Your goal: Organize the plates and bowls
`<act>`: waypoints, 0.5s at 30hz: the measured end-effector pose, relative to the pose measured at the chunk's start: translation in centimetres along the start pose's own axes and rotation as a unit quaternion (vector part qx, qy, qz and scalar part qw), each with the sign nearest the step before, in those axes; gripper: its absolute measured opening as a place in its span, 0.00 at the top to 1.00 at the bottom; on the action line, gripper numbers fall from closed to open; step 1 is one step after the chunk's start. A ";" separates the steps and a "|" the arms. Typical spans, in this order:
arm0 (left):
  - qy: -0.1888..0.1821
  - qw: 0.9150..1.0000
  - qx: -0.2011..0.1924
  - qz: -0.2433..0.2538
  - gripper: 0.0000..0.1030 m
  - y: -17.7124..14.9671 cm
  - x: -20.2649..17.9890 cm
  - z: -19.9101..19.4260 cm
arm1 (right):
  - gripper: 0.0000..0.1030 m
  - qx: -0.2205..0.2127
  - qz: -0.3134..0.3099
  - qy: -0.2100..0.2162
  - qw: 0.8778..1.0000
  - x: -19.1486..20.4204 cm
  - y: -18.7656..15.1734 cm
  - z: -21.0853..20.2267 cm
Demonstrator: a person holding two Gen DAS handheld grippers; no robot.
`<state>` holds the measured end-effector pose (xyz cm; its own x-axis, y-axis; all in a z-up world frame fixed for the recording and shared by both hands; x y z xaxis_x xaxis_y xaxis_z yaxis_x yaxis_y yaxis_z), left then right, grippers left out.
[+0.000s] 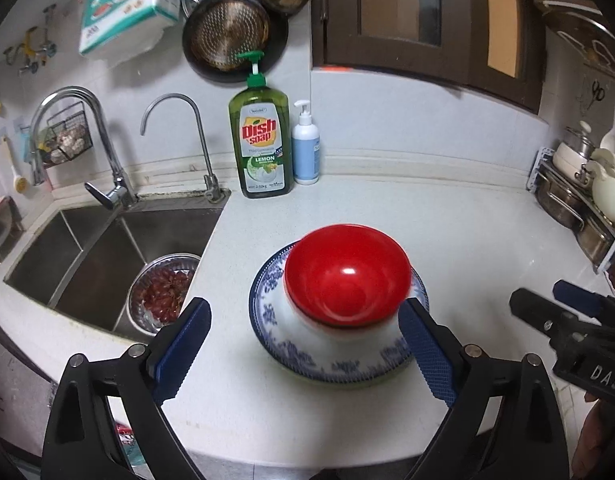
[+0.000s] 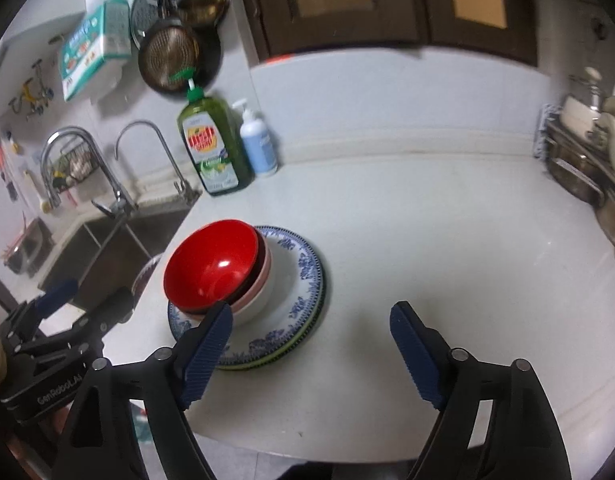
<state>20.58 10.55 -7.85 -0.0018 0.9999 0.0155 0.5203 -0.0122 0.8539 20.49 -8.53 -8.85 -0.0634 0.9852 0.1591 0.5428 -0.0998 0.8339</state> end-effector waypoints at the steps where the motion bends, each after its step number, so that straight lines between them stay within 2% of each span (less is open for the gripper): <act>1: 0.002 1.000 -0.007 0.000 0.05 -0.3 -0.1 -0.9 | 0.18 -0.011 -0.002 -0.003 1.000 0.0 -0.1 -0.9; 4: 0.011 1.000 -0.028 -0.002 0.02 -0.9 -0.1 -3.2 | 0.15 -0.037 -0.016 -0.013 0.999 -0.1 -0.7 -3.2; 9: 0.024 0.998 -0.060 0.000 0.00 -1.7 -0.3 -7.5 | 0.15 -0.053 -0.020 -0.020 0.998 -0.3 -2.4 -7.2; 15: 0.030 0.997 -0.070 -0.005 0.00 -3.0 0.0 -11.5 | 0.15 -0.064 -0.016 -0.025 0.998 -0.2 -4.0 -11.1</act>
<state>9.19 10.46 -4.43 -0.0591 0.9977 0.0337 0.3960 -0.0075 0.9182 9.04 -9.86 -6.39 -0.0364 0.9936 0.1072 0.4302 -0.0812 0.8991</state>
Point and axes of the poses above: each gripper's, at about its wrist camera, not at the fingertips, and z roughly the way its jaws point, x to its left, y to its top, the point moved 9 cm from there along z, roughly the way its jaws point, and after that the axes turned 8 degrees about -x, right-handed, at the moved point
